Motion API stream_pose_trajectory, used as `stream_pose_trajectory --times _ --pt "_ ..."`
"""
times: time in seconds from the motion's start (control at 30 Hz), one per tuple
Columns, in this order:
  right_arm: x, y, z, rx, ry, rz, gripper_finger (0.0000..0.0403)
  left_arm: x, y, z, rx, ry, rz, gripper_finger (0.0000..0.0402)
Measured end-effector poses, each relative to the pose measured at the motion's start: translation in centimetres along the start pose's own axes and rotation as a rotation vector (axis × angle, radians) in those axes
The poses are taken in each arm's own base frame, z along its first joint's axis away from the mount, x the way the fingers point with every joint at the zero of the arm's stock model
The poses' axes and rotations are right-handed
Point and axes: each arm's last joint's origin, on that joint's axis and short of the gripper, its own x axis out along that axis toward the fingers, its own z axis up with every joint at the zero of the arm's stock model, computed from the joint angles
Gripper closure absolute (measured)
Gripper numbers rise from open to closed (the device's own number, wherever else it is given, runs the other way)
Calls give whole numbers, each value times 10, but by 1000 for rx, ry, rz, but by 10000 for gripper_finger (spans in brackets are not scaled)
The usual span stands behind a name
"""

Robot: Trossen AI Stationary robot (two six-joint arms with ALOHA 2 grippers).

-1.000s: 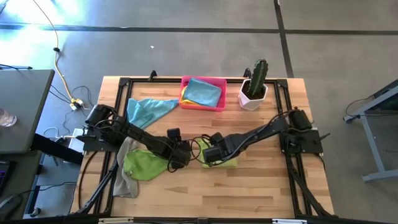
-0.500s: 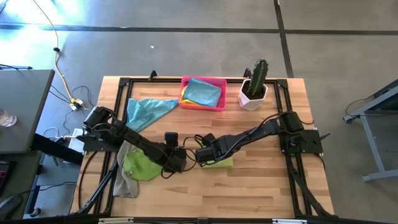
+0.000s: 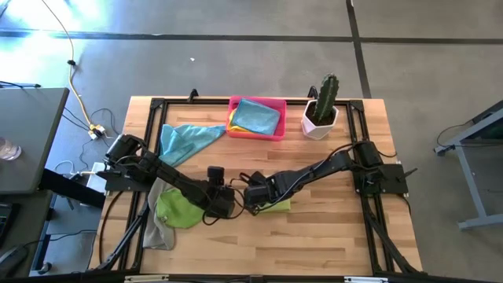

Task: Fold microfiber towels
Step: Fold the light green microfiber cloth on the table, then put the light green microfiber cloth into the pink bin

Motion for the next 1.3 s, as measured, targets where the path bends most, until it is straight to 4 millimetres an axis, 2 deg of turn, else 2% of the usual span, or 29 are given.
stream_pose_trajectory --times 0.1,0.2,0.3,0.47,0.7,1.03,1.3 --pt "0 0 0 -29 9 6 259 0 0 -1 7 11 1 243" --pt "-1 1 -1 -46 41 29 244 0 0 -1 28 13 1 243" --pt "-5 3 -5 -80 47 38 243 0 0 -1 41 12 1 243" --pt "-11 12 -21 -286 49 43 243 0 0 -1 40 12 1 243" --pt "-19 25 -41 -473 -60 -24 243 0 0 -1 38 10 -3 243" --pt "-17 26 -45 -500 -62 -32 243 -6 -14 -5 49 71 -260 243" --pt "-5 29 -53 -536 -47 -48 241 -16 -32 -11 86 57 -284 243"
